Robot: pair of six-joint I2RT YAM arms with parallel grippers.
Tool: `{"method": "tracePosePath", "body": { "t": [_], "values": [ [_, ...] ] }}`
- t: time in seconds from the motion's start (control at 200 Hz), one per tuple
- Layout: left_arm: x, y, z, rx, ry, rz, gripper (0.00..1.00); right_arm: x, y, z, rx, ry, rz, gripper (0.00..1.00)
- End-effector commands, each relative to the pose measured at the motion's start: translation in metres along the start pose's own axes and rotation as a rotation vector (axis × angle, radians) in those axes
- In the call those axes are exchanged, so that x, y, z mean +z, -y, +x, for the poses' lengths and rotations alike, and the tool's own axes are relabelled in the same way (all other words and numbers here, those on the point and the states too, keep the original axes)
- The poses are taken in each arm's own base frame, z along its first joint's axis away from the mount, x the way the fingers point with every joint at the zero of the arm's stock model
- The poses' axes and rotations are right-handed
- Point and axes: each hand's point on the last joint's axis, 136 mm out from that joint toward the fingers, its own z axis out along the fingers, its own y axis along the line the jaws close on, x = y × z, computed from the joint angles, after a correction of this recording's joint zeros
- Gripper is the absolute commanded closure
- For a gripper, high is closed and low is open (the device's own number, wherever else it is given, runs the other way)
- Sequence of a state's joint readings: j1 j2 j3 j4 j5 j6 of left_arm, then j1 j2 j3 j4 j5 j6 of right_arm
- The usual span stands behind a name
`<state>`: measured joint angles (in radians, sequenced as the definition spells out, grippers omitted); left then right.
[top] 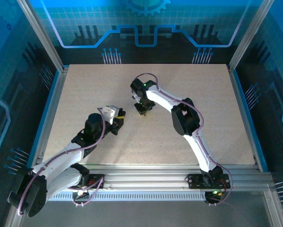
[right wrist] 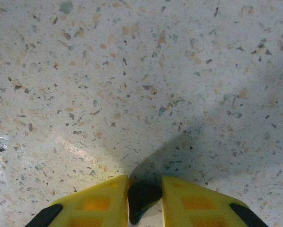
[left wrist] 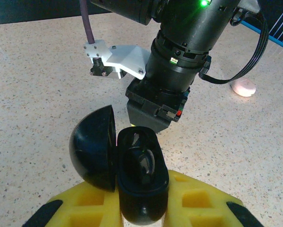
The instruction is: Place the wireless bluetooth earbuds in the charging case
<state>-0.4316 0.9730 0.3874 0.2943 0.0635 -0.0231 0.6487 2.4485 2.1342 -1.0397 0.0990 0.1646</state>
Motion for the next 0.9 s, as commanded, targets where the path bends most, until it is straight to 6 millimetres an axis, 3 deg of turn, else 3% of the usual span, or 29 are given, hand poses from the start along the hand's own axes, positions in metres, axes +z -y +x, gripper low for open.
{"method": "tracePosePath", "body": {
  "t": [0.0,0.54,0.565,0.895],
  "values": [
    [-0.002,-0.003,-0.016,0.022,0.040,-0.014,0.89,0.001,-0.002,0.001,0.014,-0.011,0.013,0.78],
    [0.004,-0.002,-0.013,0.009,0.033,-0.004,0.89,-0.026,0.000,-0.010,0.099,0.115,-0.013,0.82],
    [0.004,-0.003,-0.012,0.007,0.032,-0.004,0.89,-0.040,-0.001,-0.014,0.104,0.146,-0.018,0.82],
    [0.007,-0.001,-0.007,-0.023,0.029,0.008,0.89,-0.075,-0.004,-0.008,0.167,0.259,-0.061,0.82]
  ]
}}
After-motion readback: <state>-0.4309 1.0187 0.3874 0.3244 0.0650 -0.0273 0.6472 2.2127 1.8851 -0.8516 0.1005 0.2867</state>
